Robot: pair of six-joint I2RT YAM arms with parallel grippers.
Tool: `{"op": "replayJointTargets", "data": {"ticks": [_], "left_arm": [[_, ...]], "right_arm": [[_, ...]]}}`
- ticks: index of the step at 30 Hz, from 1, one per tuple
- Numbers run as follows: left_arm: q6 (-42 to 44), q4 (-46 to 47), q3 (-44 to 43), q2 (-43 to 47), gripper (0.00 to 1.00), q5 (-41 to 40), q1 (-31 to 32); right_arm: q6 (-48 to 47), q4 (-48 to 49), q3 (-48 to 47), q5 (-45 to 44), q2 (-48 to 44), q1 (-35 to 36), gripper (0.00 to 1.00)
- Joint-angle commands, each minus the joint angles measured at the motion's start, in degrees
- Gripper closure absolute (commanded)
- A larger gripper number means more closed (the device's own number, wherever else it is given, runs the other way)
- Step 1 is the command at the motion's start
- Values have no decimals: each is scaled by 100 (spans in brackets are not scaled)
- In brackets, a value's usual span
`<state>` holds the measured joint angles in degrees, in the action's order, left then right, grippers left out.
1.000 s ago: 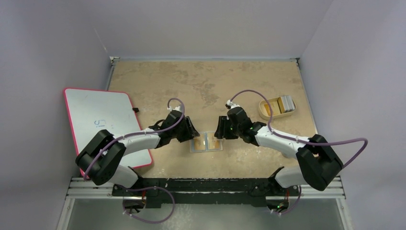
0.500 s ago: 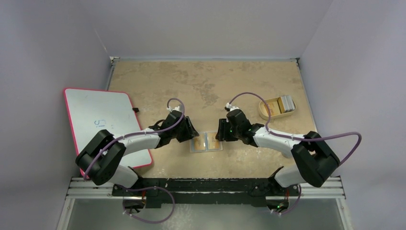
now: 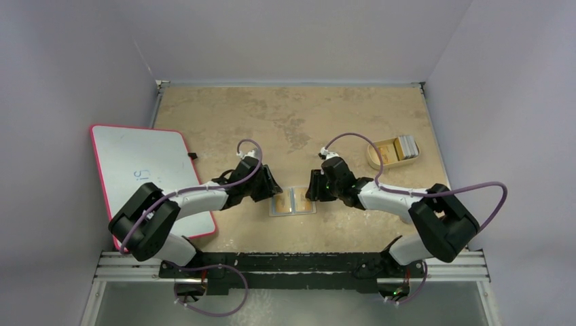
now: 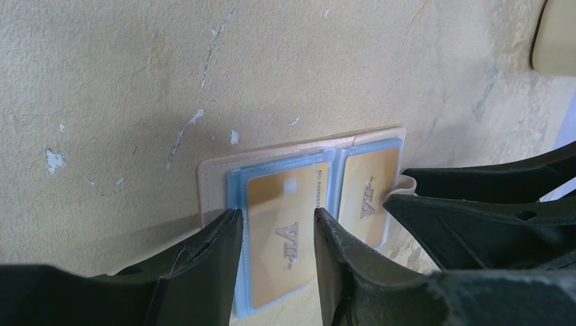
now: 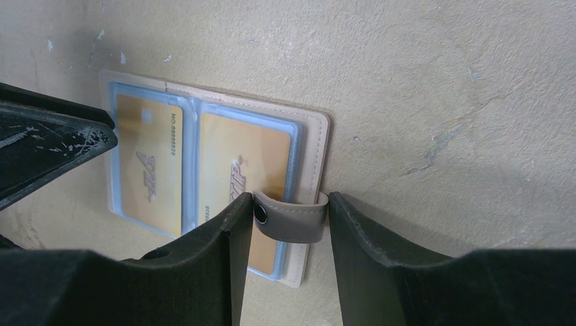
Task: Put the credit cards into the card holder
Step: Turn over the card slot in the card holder.
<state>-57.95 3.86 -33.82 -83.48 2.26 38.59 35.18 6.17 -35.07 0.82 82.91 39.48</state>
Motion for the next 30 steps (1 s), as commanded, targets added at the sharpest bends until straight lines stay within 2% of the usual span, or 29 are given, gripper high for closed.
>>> {"op": "replayJointTargets", "data": {"ticks": [1, 8, 13, 30], "left_arm": [[-66, 216, 62, -100, 57, -120, -44], [-194, 285, 63, -129, 57, -77, -46], [-239, -103, -8, -31, 57, -287, -41], [-391, -409, -77, -111, 57, -446, -37]], "right_arm": [[62, 161, 130, -29, 58, 33, 52], [60, 184, 159, -38, 54, 33, 52], [77, 276, 202, 13, 101, 33, 53], [72, 398, 294, 64, 94, 33, 52]]}}
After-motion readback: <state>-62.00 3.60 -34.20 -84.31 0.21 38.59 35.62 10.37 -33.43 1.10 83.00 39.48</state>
